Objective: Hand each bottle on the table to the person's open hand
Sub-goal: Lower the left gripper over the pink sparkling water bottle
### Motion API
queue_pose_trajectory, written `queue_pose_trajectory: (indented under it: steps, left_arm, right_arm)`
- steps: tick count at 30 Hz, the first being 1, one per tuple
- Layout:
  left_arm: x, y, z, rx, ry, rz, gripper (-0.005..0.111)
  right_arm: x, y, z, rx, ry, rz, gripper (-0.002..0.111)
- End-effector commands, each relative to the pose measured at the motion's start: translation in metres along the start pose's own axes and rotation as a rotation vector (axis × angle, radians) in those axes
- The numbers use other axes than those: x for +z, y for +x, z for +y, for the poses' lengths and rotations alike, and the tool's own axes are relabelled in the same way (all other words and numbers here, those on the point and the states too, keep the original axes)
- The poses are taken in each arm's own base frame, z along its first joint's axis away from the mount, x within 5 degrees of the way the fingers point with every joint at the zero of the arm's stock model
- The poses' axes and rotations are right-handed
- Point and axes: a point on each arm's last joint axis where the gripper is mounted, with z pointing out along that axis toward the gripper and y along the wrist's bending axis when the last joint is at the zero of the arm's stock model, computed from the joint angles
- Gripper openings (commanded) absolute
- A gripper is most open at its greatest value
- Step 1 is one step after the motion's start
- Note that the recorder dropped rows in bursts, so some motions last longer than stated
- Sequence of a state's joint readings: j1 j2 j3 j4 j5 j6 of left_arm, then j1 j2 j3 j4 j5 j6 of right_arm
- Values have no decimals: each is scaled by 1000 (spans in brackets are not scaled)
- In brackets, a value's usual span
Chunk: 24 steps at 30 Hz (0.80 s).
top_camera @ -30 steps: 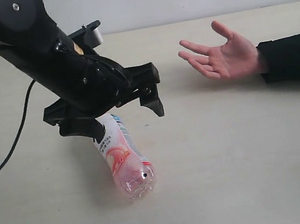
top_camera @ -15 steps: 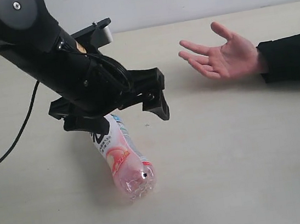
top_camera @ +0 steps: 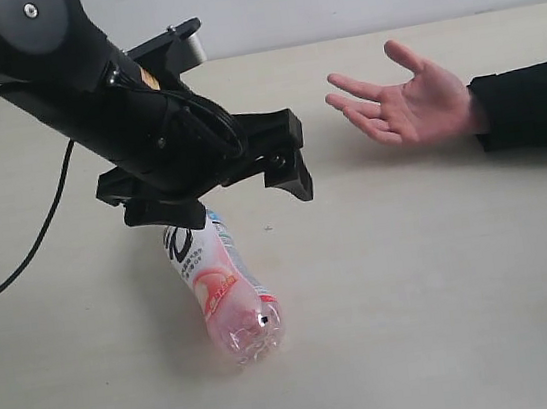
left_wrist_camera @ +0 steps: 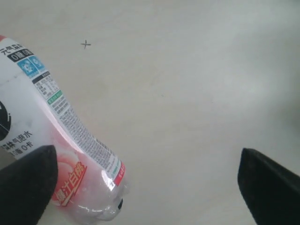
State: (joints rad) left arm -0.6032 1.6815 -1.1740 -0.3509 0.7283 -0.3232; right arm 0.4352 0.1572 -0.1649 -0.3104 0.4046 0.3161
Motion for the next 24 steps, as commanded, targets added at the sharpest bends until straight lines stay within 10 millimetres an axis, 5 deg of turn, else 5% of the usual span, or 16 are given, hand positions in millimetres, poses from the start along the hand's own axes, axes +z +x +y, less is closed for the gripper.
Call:
queue_pose_trajectory:
  steps: [1, 10, 17, 24]
  left_arm:
    - [1, -1, -3, 8, 7, -5, 105]
    - [1, -1, -3, -41, 8, -7, 98]
    - [1, -2, -1, -66, -2, -12, 43]
    - [1, -3, 0, -14, -18, -25, 3]
  right_arm:
    - [0, 0, 0, -7, -3, -15, 0]
    - [0, 0, 0, -7, -3, -15, 0]
    - [0, 0, 0, -7, -3, -15, 0]
    - [0, 0, 0, -7, -3, -15, 0]
